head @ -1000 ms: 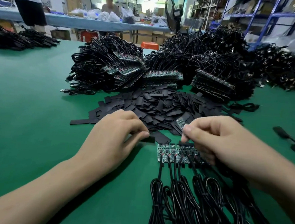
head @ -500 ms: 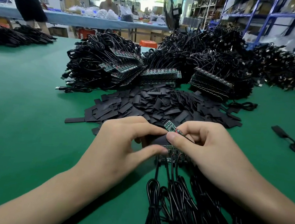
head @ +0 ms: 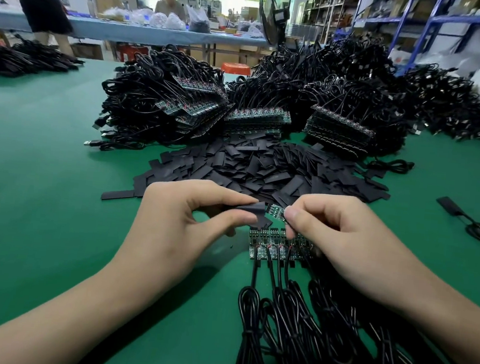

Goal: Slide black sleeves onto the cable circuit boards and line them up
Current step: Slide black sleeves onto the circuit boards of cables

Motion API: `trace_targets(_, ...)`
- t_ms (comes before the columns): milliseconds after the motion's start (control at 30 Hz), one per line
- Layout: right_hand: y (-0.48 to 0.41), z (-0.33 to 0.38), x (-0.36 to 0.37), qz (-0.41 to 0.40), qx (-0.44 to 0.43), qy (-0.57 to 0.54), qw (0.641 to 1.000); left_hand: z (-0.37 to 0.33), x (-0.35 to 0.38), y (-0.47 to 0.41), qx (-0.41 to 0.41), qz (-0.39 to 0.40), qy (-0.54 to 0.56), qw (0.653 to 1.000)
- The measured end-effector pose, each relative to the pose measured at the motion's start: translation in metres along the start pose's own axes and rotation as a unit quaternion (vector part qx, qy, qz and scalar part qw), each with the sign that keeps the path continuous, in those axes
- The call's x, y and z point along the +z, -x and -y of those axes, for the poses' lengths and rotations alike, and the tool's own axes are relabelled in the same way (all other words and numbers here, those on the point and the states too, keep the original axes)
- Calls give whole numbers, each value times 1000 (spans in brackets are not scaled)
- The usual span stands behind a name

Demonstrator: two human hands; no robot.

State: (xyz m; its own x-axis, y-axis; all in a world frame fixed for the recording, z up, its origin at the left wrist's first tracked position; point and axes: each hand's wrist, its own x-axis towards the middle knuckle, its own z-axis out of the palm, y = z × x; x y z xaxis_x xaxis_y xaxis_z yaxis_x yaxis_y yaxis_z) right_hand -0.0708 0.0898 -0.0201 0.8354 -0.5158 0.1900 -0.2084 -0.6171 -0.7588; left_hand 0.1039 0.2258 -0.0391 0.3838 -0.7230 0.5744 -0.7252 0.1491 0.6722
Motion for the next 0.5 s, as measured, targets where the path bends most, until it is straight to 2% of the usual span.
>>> trace_targets(500, 0, -5, 1, 16, -3, 26, 1000, 0, -4, -1, 27, 45, -38, 998)
